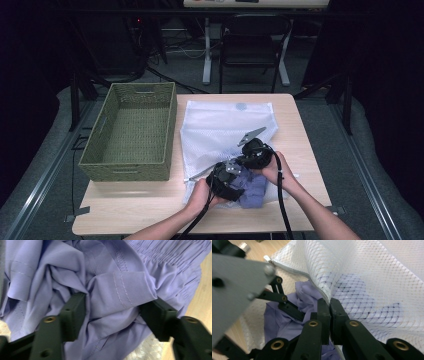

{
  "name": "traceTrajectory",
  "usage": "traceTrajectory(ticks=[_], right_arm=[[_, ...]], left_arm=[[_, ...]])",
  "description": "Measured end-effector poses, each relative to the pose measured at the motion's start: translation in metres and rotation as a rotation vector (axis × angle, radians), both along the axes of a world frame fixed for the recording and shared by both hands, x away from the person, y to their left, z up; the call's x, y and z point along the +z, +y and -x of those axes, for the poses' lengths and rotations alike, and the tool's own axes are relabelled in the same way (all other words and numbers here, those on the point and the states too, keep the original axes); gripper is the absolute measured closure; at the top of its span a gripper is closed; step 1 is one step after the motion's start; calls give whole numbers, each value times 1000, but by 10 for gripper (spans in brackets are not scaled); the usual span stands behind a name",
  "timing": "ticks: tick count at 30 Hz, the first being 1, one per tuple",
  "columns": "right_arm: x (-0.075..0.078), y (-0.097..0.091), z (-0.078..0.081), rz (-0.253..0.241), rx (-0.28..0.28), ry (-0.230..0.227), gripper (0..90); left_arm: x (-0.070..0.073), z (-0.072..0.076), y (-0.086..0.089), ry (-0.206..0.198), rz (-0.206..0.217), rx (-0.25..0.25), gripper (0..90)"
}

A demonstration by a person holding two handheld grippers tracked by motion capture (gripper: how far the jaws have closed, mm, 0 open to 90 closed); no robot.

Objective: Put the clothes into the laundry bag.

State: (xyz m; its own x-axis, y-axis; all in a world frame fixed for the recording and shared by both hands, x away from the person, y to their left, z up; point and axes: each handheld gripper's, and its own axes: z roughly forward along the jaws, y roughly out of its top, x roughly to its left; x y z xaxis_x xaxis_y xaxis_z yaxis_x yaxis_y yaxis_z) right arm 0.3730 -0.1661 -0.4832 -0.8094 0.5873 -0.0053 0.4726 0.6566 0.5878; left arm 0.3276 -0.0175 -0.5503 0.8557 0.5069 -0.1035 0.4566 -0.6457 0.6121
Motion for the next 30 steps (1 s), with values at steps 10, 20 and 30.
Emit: traceTrajectory(ticks=[10, 20, 30], right_arm=[[1, 1, 1, -2, 8, 1, 882], [13, -2, 5, -45, 2, -25, 883], [10, -1, 4, -36, 9, -6, 882]], left_arm=[[-5, -6, 5, -14, 17, -3, 844], [8, -19, 22, -75, 46, 103, 859], [3, -31, 36, -86, 40, 216, 826]])
